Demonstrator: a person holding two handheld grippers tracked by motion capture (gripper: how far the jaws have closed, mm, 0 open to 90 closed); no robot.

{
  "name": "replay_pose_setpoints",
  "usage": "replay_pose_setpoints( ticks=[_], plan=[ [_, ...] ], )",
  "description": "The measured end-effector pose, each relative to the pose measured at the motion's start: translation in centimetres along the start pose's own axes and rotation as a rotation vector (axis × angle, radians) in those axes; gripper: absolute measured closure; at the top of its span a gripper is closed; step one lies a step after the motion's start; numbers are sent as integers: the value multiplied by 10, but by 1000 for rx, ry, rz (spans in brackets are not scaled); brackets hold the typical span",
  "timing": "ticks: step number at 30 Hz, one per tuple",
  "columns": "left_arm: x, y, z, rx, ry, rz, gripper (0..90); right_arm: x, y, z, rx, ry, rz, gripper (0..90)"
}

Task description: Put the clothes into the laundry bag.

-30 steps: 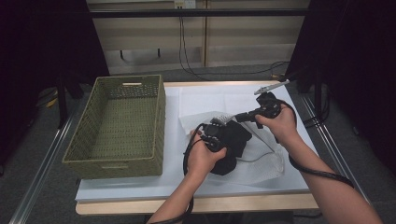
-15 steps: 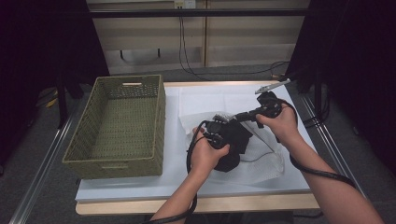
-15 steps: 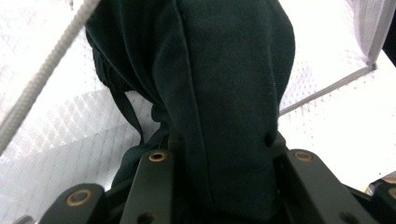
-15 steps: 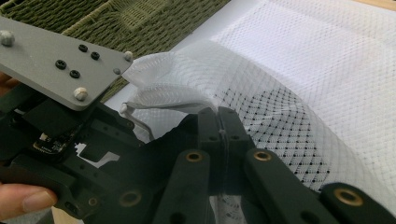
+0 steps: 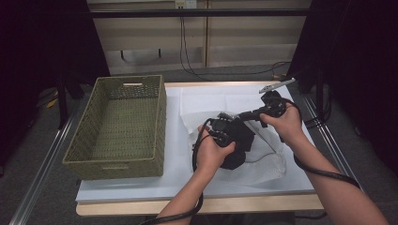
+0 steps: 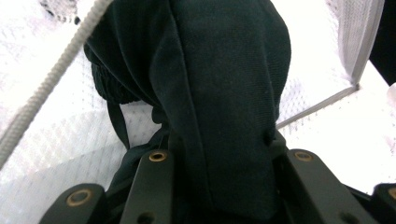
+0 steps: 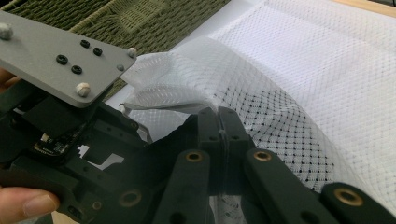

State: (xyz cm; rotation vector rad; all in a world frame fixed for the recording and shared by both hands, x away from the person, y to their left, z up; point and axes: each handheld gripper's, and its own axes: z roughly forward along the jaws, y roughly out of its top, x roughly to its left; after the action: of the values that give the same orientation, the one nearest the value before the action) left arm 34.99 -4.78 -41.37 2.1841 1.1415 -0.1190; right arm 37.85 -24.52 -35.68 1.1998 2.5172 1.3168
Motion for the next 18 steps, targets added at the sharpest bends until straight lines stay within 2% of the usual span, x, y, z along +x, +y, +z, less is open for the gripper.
replay_pose_setpoints(
  ticks=[2,4,6,7,9,10,15,18],
  plan=[
    [-1,0,2,-15,-1,-20,672,0,1,-1,-8,-1,-1,899],
    [-1,0,4,2,-7,-4,672,0,2,-3,-10,-5,-2,899],
    [-3,0,7,-13,-7,-22,671,-1,3,-4,-11,-7,-3,899],
    [-3,0,7,-5,-4,-4,672,-1,3,-5,-12,-6,-4,899],
    [-4,0,8,-16,-11,-13,672,0,3,-6,-11,-9,-4,899],
    [-3,1,7,-10,-9,1,672,0,3,-7,-13,-9,-4,899],
    [-1,2,7,-37,0,-18,671,-1,3,-7,-13,-6,-2,899],
    [0,2,8,-37,4,-15,671,0,3,-6,-12,-6,-5,899]
  ],
)
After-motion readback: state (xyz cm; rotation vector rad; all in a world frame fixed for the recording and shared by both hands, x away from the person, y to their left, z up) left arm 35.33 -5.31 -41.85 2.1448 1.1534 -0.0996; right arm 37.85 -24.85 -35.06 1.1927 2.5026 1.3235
